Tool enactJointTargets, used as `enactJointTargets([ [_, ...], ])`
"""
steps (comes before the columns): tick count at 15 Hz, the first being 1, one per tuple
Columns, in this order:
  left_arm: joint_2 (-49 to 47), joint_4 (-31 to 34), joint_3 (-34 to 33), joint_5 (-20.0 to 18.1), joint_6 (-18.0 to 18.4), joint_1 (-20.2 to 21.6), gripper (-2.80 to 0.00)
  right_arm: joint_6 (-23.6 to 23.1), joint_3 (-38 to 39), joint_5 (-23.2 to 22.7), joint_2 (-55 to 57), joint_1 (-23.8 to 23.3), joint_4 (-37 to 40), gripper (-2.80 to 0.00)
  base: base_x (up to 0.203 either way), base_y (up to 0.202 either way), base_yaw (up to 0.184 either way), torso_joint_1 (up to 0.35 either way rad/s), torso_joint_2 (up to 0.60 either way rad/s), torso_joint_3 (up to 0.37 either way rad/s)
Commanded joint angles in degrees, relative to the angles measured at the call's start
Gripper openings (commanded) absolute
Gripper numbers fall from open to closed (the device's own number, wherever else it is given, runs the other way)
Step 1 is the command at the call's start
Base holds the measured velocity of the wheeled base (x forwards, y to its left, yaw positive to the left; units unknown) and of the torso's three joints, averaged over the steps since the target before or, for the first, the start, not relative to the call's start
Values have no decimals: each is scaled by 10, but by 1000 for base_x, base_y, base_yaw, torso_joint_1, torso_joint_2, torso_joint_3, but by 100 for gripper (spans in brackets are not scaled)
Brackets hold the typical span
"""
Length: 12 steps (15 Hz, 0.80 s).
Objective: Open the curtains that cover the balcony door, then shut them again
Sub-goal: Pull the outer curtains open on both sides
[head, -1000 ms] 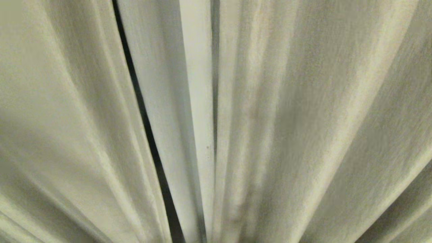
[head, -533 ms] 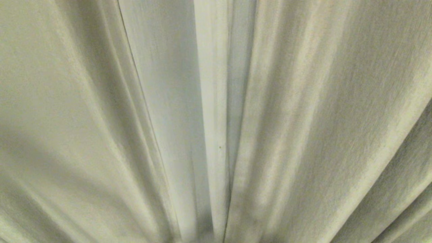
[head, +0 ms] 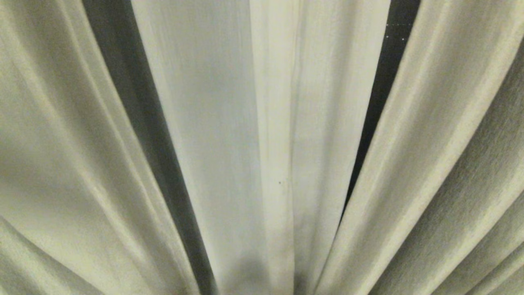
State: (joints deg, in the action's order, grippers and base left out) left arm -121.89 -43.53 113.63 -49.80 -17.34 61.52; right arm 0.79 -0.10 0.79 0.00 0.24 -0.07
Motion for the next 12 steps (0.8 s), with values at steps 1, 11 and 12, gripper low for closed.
enactJointTargets([
  [1, 40, 2, -3, -1, -2, -24, -280, 0, 0, 0, 0, 0, 0, -280, 0, 0, 0, 0, 0, 0],
  [11, 115, 10, -101, 0, 0, -48, 0, 0, 0, 0, 0, 0, 0, -280, 0, 0, 0, 0, 0, 0],
  [12, 130, 11, -120, 0, 0, -48, 0, 0, 0, 0, 0, 0, 0, -280, 0, 0, 0, 0, 0, 0],
])
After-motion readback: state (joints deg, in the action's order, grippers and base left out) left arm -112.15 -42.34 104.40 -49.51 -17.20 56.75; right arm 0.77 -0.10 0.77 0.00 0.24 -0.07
